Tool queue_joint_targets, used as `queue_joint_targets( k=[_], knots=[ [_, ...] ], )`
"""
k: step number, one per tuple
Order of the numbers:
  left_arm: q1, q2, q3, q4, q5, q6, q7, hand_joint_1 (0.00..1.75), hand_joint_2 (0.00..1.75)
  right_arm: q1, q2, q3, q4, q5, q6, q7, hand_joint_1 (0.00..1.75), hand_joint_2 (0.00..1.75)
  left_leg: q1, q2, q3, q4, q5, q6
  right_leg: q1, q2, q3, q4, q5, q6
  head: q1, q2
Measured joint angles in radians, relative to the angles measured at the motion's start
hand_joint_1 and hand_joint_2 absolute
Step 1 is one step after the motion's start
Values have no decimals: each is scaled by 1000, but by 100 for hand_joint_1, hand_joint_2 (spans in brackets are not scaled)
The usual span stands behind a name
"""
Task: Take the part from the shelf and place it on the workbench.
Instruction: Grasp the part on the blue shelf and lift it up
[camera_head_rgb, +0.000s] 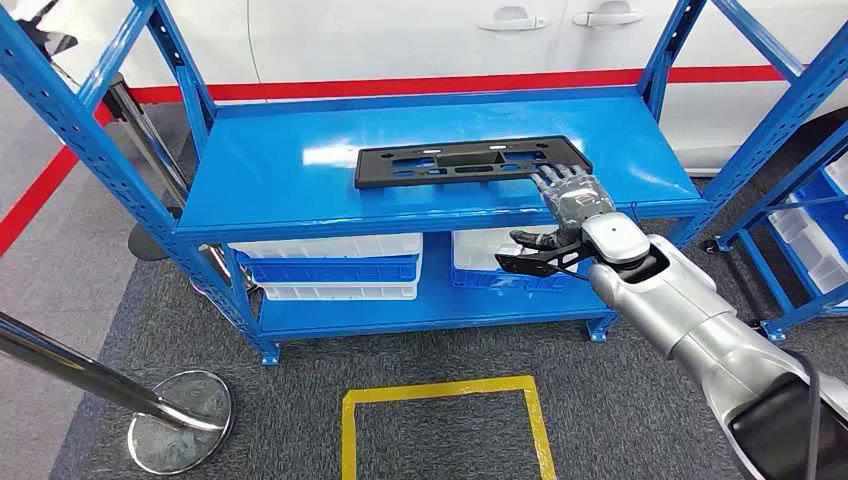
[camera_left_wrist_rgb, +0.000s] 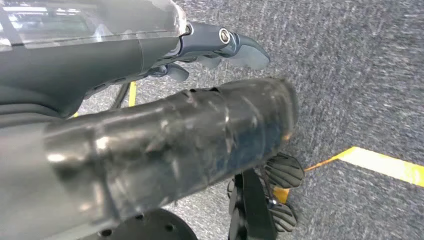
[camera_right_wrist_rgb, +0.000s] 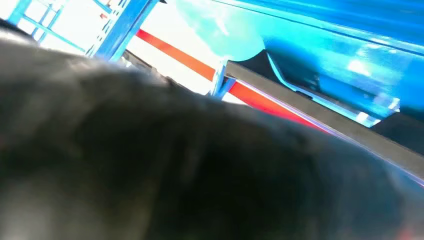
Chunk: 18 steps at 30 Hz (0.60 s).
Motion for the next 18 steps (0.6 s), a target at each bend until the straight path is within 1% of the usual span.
queue_joint_targets(
  k=[1,2,3,4,5,6,7,8,9,10,11,12,13,14,15,16,17,18],
  knots=[
    [0,0,0,0,0,0,0,0,0,2,0,0,0,0,0,0,0,0,2,0,-14,16,2,-2,0,0,1,1,-2,0,0,0],
    [1,0,0,0,0,0,0,0,0,4,0,0,0,0,0,0,0,0,3,0,-19,16,12,-5,-1,1,3,1,-4,1,0,0],
    [1,1,0,0,0,0,0,0,0,8,0,0,0,0,-1,0,0,0,6,0,-27,10,34,-9,-2,2,7,4,-9,3,0,0],
    [1,1,1,0,-1,0,-1,0,0,10,1,0,0,0,-2,0,0,0,8,1,-16,-33,72,-12,-4,2,12,7,-15,6,0,0],
    [1,2,1,0,-2,0,-2,0,0,12,2,0,0,0,-3,0,0,0,10,2,7,-99,115,-13,-6,2,17,13,-23,11,0,0],
    [1,3,2,0,-2,0,-3,0,0,12,2,0,0,0,-4,0,0,0,9,3,33,-159,144,-13,-5,2,19,19,-31,17,0,0],
    [1,3,3,0,-3,0,-4,0,0,11,2,0,0,0,-5,0,0,0,8,4,53,-204,158,-8,-4,2,19,25,-38,23,0,0],
    [0,3,3,0,-3,0,-4,0,0,11,2,0,0,0,-6,0,0,0,6,3,63,-227,159,-1,-2,2,18,28,-42,28,1,0],
    [0,3,4,0,-4,1,-4,0,0,11,3,0,1,0,-7,0,0,0,4,2,67,-232,152,7,0,2,17,29,-43,34,1,0],
    [-1,3,4,0,-4,1,-5,0,0,11,3,0,1,0,-8,0,0,0,4,1,68,-236,150,16,0,2,17,28,-44,38,2,0],
    [0,3,4,0,-4,2,-5,0,0,11,4,0,1,0,-8,0,0,0,5,1,70,-240,151,22,-1,2,18,30,-47,43,2,0],
    [0,3,4,0,-4,2,-5,0,0,11,4,0,0,0,-9,0,0,0,6,1,73,-244,152,29,-3,2,14,42,-56,47,2,0],
    [0,3,4,0,-5,3,-5,0,0,10,4,1,0,0,-10,-1,0,0,8,2,77,-248,152,35,-5,3,1,71,-73,51,2,0],
    [0,3,4,0,-6,4,-5,0,0,10,4,1,0,0,-10,-2,0,0,9,1,79,-249,151,40,-6,2,-24,122,-99,54,3,0],
    [0,2,4,0,-6,4,-5,0,0,10,4,1,0,0,-11,-5,0,0,9,1,80,-250,150,44,-7,2,-60,187,-127,57,3,0],
    [0,2,4,0,-7,5,-5,0,0,13,4,2,0,0,-11,-9,0,0,8,0,82,-250,147,46,-7,3,-98,252,-148,59,3,0],
    [0,2,4,0,-7,6,-5,0,0,18,5,3,0,0,-11,-14,0,0,8,-1,84,-249,145,47,-7,2,-127,296,-153,60,3,0],
    [0,2,4,0,-8,7,-5,0,0,22,8,4,0,0,-11,-19,0,0,8,-2,87,-249,142,47,-7,2,-139,304,-138,60,3,0]
  ],
)
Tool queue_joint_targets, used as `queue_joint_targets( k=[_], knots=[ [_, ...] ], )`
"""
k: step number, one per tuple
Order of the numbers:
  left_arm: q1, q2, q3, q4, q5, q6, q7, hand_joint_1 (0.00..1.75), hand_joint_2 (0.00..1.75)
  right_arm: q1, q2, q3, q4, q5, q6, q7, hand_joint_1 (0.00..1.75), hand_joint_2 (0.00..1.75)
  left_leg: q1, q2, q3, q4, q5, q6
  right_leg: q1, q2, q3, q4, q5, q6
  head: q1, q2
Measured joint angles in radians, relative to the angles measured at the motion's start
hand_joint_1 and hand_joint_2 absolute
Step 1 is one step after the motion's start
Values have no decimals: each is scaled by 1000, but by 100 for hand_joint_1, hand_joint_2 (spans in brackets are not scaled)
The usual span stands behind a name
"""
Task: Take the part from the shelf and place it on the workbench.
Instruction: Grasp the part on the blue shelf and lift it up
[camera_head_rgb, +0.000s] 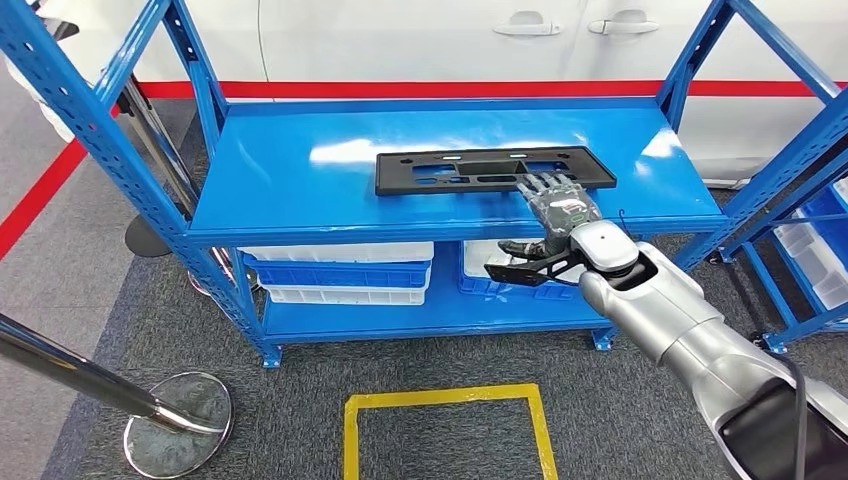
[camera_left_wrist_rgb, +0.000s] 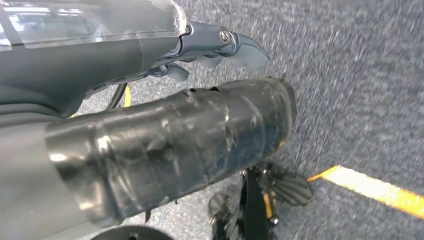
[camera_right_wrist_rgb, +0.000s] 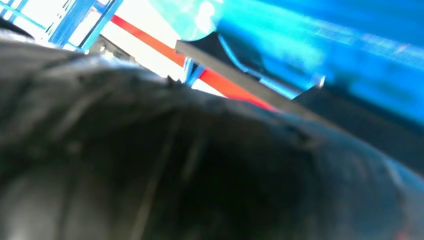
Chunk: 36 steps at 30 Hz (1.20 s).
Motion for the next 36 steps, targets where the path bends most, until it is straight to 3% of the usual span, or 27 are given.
queue_joint_targets(
  k=[1,3,4,7,10,13,14,15,16,18,20,23,25,27,29,30,31,34,36],
  knots=[
    [0,0,0,0,-1,0,0,0,0,3,3,1,-1,0,1,-5,0,0,0,-1,5,0,-4,-1,0,0,8,-34,36,-2,0,0],
    [0,-2,0,0,-5,0,0,0,0,5,9,4,-7,0,2,-11,0,0,-1,-1,17,0,-12,-6,2,0,62,-164,117,-11,0,0],
    [-1,-3,0,0,-8,0,0,0,0,5,11,8,-10,0,4,-12,0,0,-2,-1,20,0,-15,-10,6,0,87,-222,140,-16,0,0],
    [-4,-6,0,0,-13,3,4,0,0,6,17,20,-14,-2,11,-13,0,0,-5,-1,22,-3,-19,-24,14,0,110,-275,138,-27,0,0],
    [-4,-9,0,0,-17,15,12,0,0,5,22,30,-16,-3,12,-13,0,0,-6,1,13,28,-44,-37,4,-1,121,-289,139,-41,0,0],
    [-3,-10,1,0,-18,20,19,0,0,5,26,38,-16,-3,13,-13,0,0,-5,2,-79,211,-127,-44,4,-2,129,-292,134,-54,-1,0],
    [-2,-10,1,0,-18,20,21,0,0,6,26,42,-16,-3,13,-14,0,0,-5,2,-110,265,-142,-45,5,-2,130,-291,132,-56,-1,0],
    [-1,-10,1,0,-17,21,22,0,0,7,27,46,-16,-3,13,-14,0,0,-5,2,-126,285,-136,-46,6,-1,131,-289,129,-56,-1,0],
    [0,-10,1,0,-17,21,23,0,0,8,28,51,-16,-3,14,-15,0,0,-5,2,-122,265,-111,-45,6,0,134,-287,126,-56,-1,0],
    [1,-10,1,0,-17,21,23,0,0,9,29,57,-16,-4,14,-15,0,0,-6,3,-66,133,-32,-38,8,1,143,-283,117,-52,-1,0],
    [-1,-10,3,0,-17,20,23,0,0,7,29,61,-15,-7,15,-16,0,0,-9,2,-14,22,5,-30,11,1,148,-279,109,-45,-1,0],
    [-2,-11,6,0,-17,19,22,0,0,5,30,68,-16,-12,16,-18,0,0,-10,2,-1,-3,5,-21,13,1,148,-282,107,-33,0,0],
    [-1,-13,8,0,-17,17,21,0,0,2,30,73,-16,-14,16,-19,0,0,-5,3,6,-14,8,-11,13,1,139,-258,89,-25,0,0],
    [-2,-15,9,0,-17,15,19,0,0,-3,31,75,-15,-14,17,-20,0,0,-1,4,11,-19,10,-3,9,0,95,-165,41,-18,1,0],
    [-2,-15,11,0,-17,14,16,0,0,-3,31,78,-14,-14,20,-21,0,0,-1,2,11,-17,6,0,4,0,30,-48,3,-12,1,0],
    [-2,-16,13,0,-17,13,15,0,0,-3,32,81,-13,-14,22,-21,0,0,-1,1,13,-16,3,0,1,0,9,-20,5,-10,1,0],
    [-2,-16,15,0,-17,13,14,0,0,-3,33,84,-13,-14,24,-22,0,0,-1,0,16,-13,-1,-1,-1,0,7,-30,29,-9,1,0],
    [-1,-20,17,0,-17,11,10,0,0,-7,38,89,-12,-15,27,-23,0,0,-2,-1,30,-7,-18,-10,-2,0,78,-203,132,-11,1,0],
    [-3,-21,18,0,-17,11,8,0,0,-14,40,91,-11,-15,28,-24,0,0,-4,-1,32,-6,-23,-21,3,1,108,-264,139,-16,1,0]
  ],
)
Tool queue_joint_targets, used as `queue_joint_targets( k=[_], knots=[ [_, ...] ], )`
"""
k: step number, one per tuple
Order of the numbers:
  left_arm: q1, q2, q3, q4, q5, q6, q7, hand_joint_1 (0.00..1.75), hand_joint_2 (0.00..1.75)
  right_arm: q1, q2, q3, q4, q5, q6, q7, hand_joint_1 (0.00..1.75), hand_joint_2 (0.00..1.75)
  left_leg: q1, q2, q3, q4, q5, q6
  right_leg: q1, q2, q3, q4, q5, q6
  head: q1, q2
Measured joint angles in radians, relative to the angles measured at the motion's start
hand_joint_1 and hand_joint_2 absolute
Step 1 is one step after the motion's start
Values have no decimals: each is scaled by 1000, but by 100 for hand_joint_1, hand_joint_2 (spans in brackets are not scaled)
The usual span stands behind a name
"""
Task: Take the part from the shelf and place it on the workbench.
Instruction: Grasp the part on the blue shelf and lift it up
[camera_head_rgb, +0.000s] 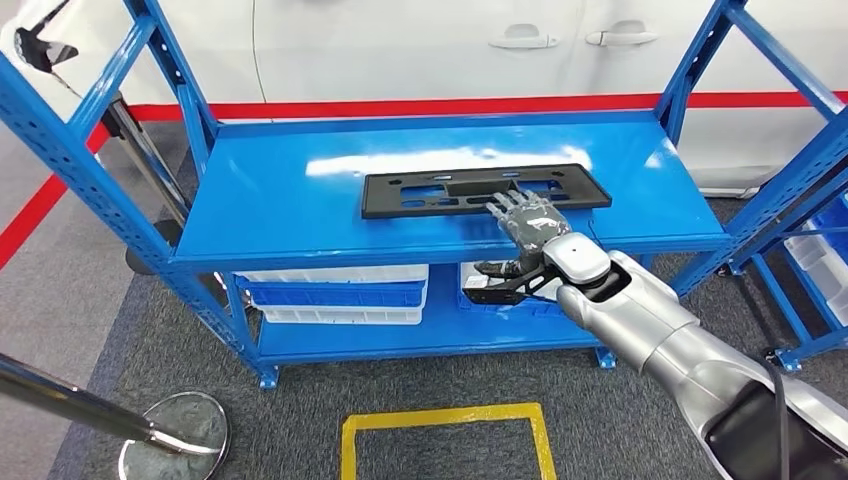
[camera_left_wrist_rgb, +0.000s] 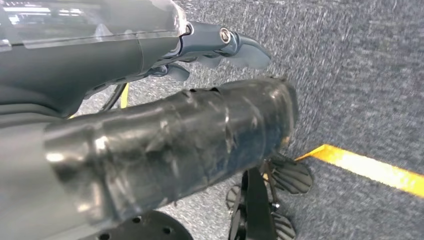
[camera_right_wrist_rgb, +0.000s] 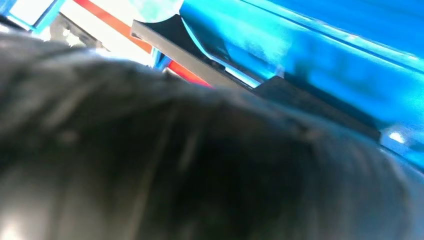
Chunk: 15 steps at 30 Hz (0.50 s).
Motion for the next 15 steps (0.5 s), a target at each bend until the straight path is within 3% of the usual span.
queue_joint_targets(
  k=[3,5,6,8,9,10,11,13,15],
  knots=[
    [-1,0,1,0,1,0,0,0,0,-4,5,2,1,0,1,-1,0,0,1,1,3,-4,-5,-16,2,2,9,-12,-9,-12,0,0],
    [0,0,1,0,1,0,2,0,0,-6,7,2,1,-1,2,-2,0,0,2,2,-9,31,-28,-25,-3,3,19,-19,-10,-23,0,0],
    [0,-1,1,0,1,0,3,0,0,-8,9,3,1,-2,2,-3,0,0,3,3,-32,79,-51,-28,-3,2,24,-21,-12,-29,-1,0],
    [0,-1,3,0,0,0,6,0,0,-9,12,6,3,-2,2,-4,0,0,3,3,-106,215,-102,-31,1,2,28,-21,-17,-38,-1,0],
    [0,-1,4,0,0,0,6,0,0,-7,14,8,4,-2,3,-5,0,0,3,3,-140,267,-112,-31,3,2,31,-21,-20,-40,-1,0],
    [1,-1,6,0,0,0,6,0,0,-5,15,11,5,-2,3,-5,0,0,3,3,-158,286,-104,-30,5,2,35,-21,-23,-41,-1,0],
    [2,-1,6,0,0,0,6,0,0,-4,16,13,6,-2,3,-6,0,0,3,3,-156,263,-75,-26,7,3,41,-21,-27,-41,-1,0],
    [3,-1,6,0,-2,0,6,0,0,-4,17,15,6,-2,3,-6,0,0,0,3,-107,134,8,-15,9,3,56,-21,-37,-39,-1,0],
    [3,0,7,0,-3,0,5,0,0,-6,17,16,8,-2,3,-6,0,0,-5,3,-60,27,48,-5,13,4,62,-19,-46,-32,-1,0]
  ],
)
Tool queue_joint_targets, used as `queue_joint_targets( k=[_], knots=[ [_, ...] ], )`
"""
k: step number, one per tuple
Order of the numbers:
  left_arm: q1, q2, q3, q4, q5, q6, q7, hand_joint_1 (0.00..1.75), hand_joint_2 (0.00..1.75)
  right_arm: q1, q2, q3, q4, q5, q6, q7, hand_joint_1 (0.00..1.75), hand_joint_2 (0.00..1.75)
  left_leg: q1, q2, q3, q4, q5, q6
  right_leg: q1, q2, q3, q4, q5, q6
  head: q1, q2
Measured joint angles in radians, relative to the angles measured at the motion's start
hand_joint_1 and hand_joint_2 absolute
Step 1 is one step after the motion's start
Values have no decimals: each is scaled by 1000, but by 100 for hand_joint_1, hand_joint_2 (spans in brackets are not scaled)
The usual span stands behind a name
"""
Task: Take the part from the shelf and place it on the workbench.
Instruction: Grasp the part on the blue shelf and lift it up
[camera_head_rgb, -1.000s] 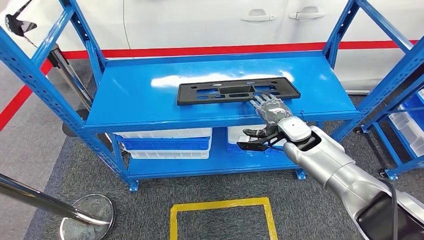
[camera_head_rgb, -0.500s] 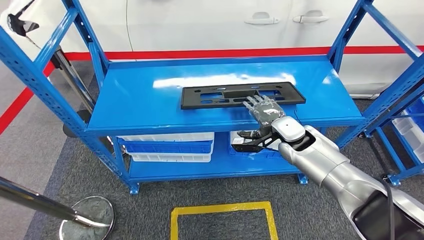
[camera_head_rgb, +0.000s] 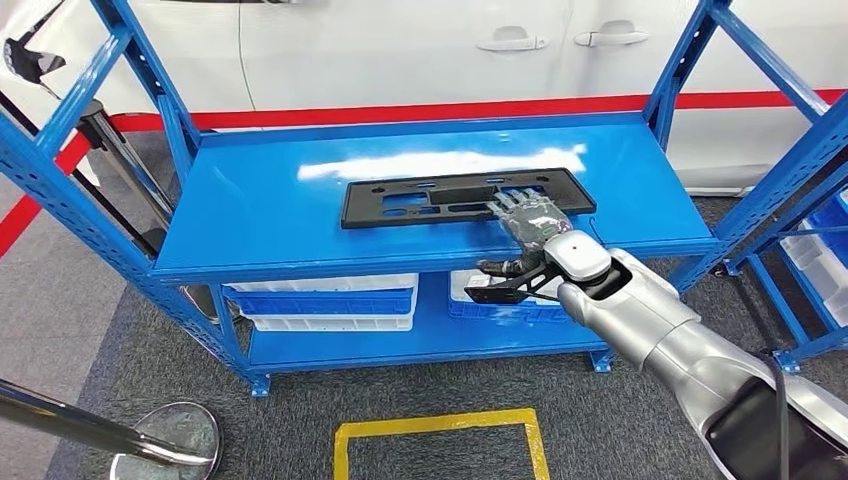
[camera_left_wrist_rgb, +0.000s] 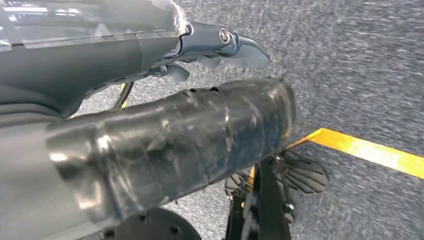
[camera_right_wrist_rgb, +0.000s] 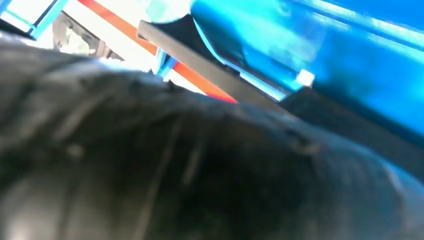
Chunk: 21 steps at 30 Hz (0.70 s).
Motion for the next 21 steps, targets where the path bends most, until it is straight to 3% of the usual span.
queue_joint_targets(
  k=[2,5,6,8,9,10,11,12,14,15,17,19,21],
  knots=[
    [-2,1,0,0,0,0,0,0,0,-1,0,1,2,0,0,0,0,0,-5,0,12,-24,-4,4,0,0,0,-2,-3,9,0,0],
    [-1,-2,1,0,0,0,-1,0,0,-5,0,1,2,0,0,0,0,0,3,2,26,-41,-2,15,1,-1,-6,18,-22,23,1,0],
    [-1,-3,1,0,-1,0,-2,0,0,-8,-1,1,3,0,0,0,0,0,7,3,32,-48,-1,19,0,-1,-25,56,-41,28,2,0],
    [-2,-4,1,0,-1,-1,-2,0,0,-9,-2,1,4,0,0,0,0,0,7,3,36,-50,-5,27,-7,-1,-96,185,-92,36,2,0],
    [-2,-4,1,0,-1,-2,-3,0,0,-6,-3,1,6,0,0,0,0,0,7,2,39,-50,-8,28,-12,-1,-134,244,-105,40,2,0],
    [-2,-4,1,0,-2,-3,-3,0,0,-3,-3,1,8,0,1,0,0,0,8,1,43,-49,-12,28,-16,-1,-160,275,-100,43,2,0],
    [-1,-4,2,0,-4,-3,-3,0,0,-1,-4,2,9,0,1,0,0,0,8,0,49,-48,-18,27,-20,-1,-167,268,-74,46,2,0],
    [0,-4,2,0,-5,-4,-3,0,0,-1,-4,2,11,0,1,0,0,0,9,-1,57,-46,-24,24,-23,-3,-154,221,-31,48,2,0],
    [0,-6,3,0,-6,-5,-3,0,0,-3,-5,2,13,0,1,0,0,0,8,-2,70,-40,-39,15,-25,-6,-103,88,46,48,2,0],
    [0,-6,4,0,-6,-5,-3,0,0,-6,-6,2,14,0,2,0,0,0,6,-2,72,-37,-46,9,-23,-8,-81,40,61,46,2,0],
    [-3,-7,6,0,-6,-6,-2,0,0,-8,-6,4,16,0,4,-1,0,0,4,-2,73,-35,-52,-2,-16,-7,-65,9,54,38,2,0],
    [-4,-6,7,0,-6,-6,-2,0,0,-9,-6,6,16,-1,4,-2,0,0,6,0,75,-34,-59,-13,-19,-5,-59,2,51,26,2,0],
    [-4,-7,7,0,-7,-6,-1,0,0,-13,-6,7,17,-2,4,-2,0,0,8,1,54,16,-87,-21,-24,-5,-48,-6,48,13,1,0]
  ],
)
